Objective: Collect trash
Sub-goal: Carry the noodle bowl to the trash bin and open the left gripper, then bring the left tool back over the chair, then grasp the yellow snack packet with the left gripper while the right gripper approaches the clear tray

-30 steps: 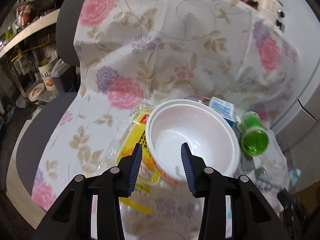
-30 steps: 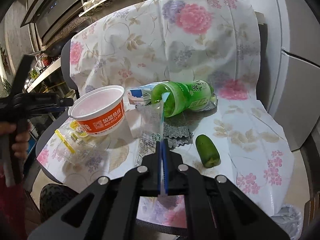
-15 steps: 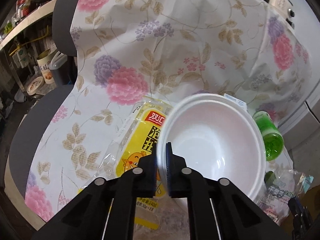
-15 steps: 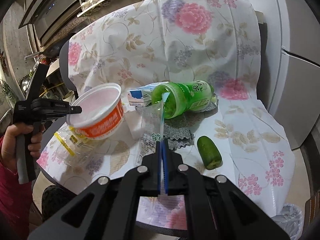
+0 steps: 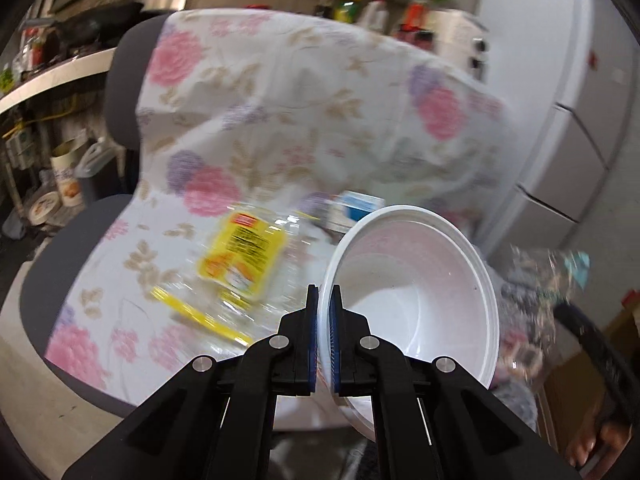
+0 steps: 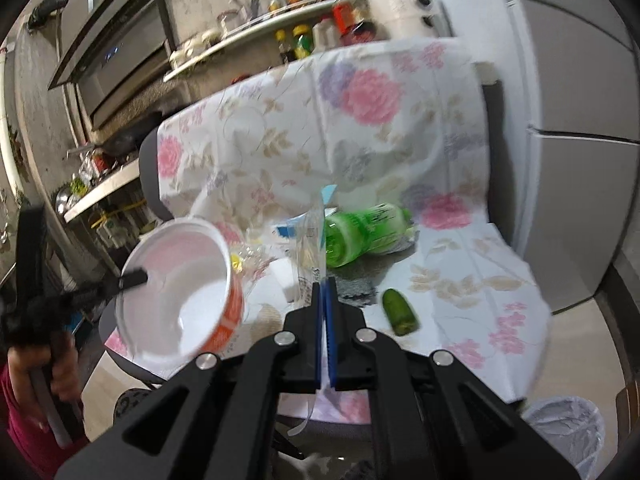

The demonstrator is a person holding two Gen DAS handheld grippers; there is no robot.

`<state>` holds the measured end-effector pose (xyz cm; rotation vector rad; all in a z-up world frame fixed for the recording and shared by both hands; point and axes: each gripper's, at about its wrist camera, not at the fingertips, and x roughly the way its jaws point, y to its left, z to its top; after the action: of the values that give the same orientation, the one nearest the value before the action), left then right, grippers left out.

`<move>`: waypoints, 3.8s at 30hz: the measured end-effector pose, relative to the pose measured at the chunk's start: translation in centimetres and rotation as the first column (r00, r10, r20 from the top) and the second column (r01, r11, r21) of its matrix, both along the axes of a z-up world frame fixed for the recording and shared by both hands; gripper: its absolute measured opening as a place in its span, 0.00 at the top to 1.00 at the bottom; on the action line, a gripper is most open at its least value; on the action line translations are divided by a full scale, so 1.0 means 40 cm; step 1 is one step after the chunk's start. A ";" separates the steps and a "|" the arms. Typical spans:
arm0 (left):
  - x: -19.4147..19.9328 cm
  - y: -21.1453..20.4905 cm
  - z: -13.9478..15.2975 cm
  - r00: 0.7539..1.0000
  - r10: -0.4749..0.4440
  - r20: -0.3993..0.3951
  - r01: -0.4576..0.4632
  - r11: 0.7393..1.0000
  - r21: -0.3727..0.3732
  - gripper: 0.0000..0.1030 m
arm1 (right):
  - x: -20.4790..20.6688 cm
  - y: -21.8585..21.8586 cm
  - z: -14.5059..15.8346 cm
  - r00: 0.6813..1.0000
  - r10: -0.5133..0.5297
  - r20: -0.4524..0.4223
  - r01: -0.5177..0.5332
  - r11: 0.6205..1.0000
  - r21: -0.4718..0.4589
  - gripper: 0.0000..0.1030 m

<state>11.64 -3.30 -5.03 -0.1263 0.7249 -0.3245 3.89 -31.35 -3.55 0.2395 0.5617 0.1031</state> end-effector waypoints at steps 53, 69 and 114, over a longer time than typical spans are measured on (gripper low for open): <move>-0.176 -0.924 -0.353 0.721 -0.640 -0.266 0.685 0.716 0.132 0.39 | -0.385 -0.645 -0.472 0.682 -0.577 -0.449 0.668 0.742 0.061 0.62; -0.229 -0.680 -0.187 0.821 -0.566 -0.072 0.567 0.798 0.204 0.37 | -0.387 -0.412 -0.119 0.842 -0.525 -0.125 0.521 0.851 -0.064 0.62; -0.026 0.078 -0.158 0.985 0.138 -0.100 -0.107 0.958 0.266 0.25 | -0.005 0.049 -0.122 0.981 0.007 -0.193 -0.027 0.995 -0.100 0.40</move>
<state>10.62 -0.18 -11.35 0.0593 0.8659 -0.1017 3.69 -29.39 -8.43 0.1458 0.7593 0.0677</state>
